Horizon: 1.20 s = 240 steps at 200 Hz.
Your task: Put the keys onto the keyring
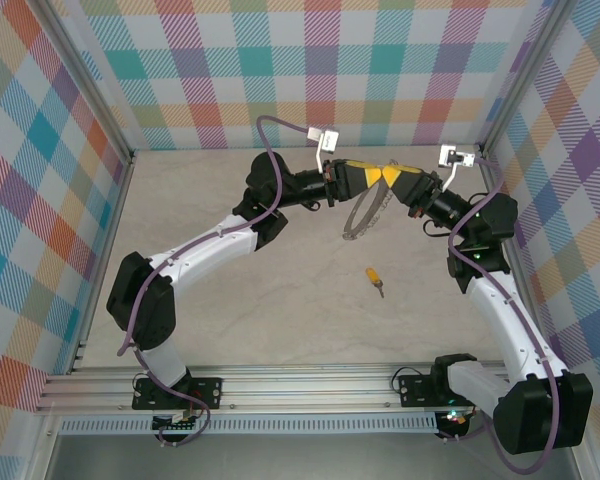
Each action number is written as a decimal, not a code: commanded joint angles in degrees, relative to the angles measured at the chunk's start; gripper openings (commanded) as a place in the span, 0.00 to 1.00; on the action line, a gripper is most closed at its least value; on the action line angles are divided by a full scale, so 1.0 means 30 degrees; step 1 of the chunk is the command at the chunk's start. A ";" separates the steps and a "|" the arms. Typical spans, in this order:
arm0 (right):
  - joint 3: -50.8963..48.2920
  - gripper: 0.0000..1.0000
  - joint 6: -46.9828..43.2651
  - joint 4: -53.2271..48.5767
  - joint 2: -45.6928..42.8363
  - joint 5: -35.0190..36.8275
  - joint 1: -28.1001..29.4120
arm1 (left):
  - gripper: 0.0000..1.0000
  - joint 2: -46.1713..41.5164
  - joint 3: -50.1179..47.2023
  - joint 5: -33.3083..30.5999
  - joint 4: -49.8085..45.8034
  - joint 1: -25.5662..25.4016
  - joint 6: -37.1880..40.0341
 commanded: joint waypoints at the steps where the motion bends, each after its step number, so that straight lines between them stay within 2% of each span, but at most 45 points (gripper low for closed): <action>1: 0.0089 0.00 -0.0233 0.0573 -0.0169 -0.0135 0.0050 | 0.16 -0.0340 0.0038 0.0145 0.0635 -0.0230 0.0586; 13: 0.0111 0.00 -0.0292 0.0514 -0.0170 -0.0154 0.0056 | 0.18 -0.0444 -0.0069 0.0172 0.0620 -0.0245 0.0661; 29: 0.0089 0.00 -0.0350 0.0431 -0.0198 -0.0154 0.0040 | 0.25 -0.0601 -0.0269 0.0121 0.0550 -0.0191 0.0785; 45: 0.0118 0.00 -0.0374 0.0371 -0.0199 -0.0154 0.0056 | 0.25 -0.0802 -0.0428 0.0060 0.0410 -0.0078 0.0976; 74: 0.0118 0.00 -0.0403 0.0279 -0.0225 -0.0073 0.0050 | 0.21 -0.0957 -0.0618 0.0151 0.0339 -0.0026 0.1050; 99: 0.0148 0.00 -0.0374 0.0338 -0.0188 -0.0109 0.0055 | 0.12 -0.1010 -0.0858 0.0163 0.0456 -0.0005 0.1050; 123: 0.0149 0.00 -0.0374 0.0308 -0.0170 -0.0168 0.0058 | 0.11 -0.1060 -0.0937 0.0145 0.0518 0.0013 0.1050; 132: 0.0151 0.00 -0.0374 0.0280 -0.0170 -0.0219 0.0052 | 0.14 -0.1074 -0.0983 0.0121 0.0529 -0.0010 0.1104; 144: 0.0148 0.00 -0.0388 0.0253 -0.0193 -0.0256 0.0061 | 0.22 -0.1140 -0.1021 -0.0020 0.0528 0.0031 0.1091; 170: 0.0122 0.00 -0.0432 0.0177 -0.0239 -0.0256 0.0051 | 0.25 -0.1163 -0.1027 -0.0112 0.0568 0.0076 0.1119; 178: 0.0119 0.00 -0.0433 0.0162 -0.0257 -0.0284 0.0047 | 0.23 -0.1162 -0.1017 -0.0137 0.0597 0.0124 0.1112; 222: 0.0118 0.00 -0.0465 0.0162 -0.0228 -0.0219 0.0053 | 0.02 -0.1161 -0.1096 -0.0126 0.0745 0.0119 0.1084; 240: 0.0089 0.00 -0.0469 0.0177 -0.0200 -0.0253 0.0053 | 0.00 -0.1124 -0.1095 -0.0145 0.0773 0.0115 0.1037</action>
